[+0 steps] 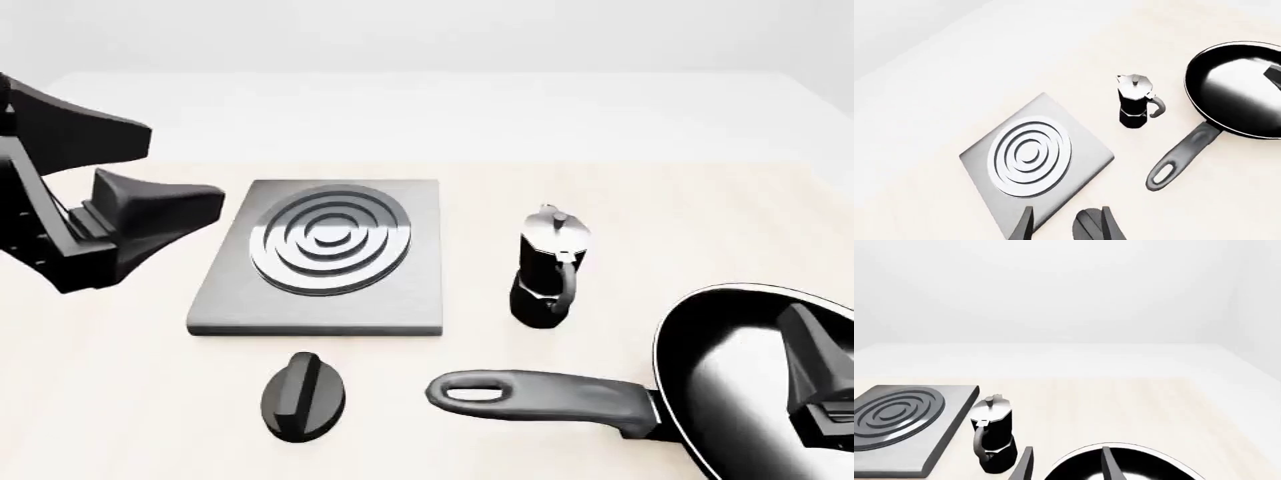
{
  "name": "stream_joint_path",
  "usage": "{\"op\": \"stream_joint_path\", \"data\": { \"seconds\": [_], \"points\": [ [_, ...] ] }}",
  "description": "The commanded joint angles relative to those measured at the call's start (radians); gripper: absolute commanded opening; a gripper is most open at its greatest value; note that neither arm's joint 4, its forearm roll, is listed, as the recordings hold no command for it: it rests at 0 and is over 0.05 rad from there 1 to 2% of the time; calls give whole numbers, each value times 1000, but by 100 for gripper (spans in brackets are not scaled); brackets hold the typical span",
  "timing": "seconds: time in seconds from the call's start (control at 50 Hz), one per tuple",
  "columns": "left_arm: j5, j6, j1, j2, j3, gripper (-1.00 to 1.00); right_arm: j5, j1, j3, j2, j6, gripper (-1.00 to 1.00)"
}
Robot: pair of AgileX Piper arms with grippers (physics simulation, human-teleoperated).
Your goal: Put the frying pan on the stove.
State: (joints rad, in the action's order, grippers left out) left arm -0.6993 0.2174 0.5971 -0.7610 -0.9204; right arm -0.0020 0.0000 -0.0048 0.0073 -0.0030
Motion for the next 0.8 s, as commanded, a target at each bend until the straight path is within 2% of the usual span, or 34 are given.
{"op": "stream_joint_path", "data": {
  "seconds": [0.02, 0.1, 0.12, 0.16, 0.28, 0.34, 0.36, 0.42, 0.48, 0.6, 0.8],
  "points": [
    [-172, -4, 96, -79, -134, 100, 3, -1, 4, -7, 0, 100],
    [-227, 0, 104, -91, -169, 100, 3, -1, 4, -7, 0, 100],
    [-254, -8, 128, -110, -200, 100, 3, -1, 4, -7, 0, 100],
    [-276, 28, 114, -129, -208, 100, 3, -1, 4, -7, 1, 100],
    [-332, 15, 144, -185, -275, 100, 3, -1, 4, -7, 0, 100],
    [-363, 31, 165, -197, -279, 100, 3, -2, 4, -7, 0, 100],
    [-375, 6, 192, -210, -292, 100, 3, -1, 4, -7, 0, 100],
    [-399, 36, 196, -223, -283, 100, 3, -1, 4, -7, 0, 100],
    [-408, 19, 208, -240, -302, 100, 3, -1, 4, -7, 0, 100],
    [-457, 49, 238, -262, -324, 100, 3, -1, 4, -7, 0, 100],
    [-461, 83, 262, -332, -345, 100, 3, -1, 4, -7, 0, 100]
  ]
}}
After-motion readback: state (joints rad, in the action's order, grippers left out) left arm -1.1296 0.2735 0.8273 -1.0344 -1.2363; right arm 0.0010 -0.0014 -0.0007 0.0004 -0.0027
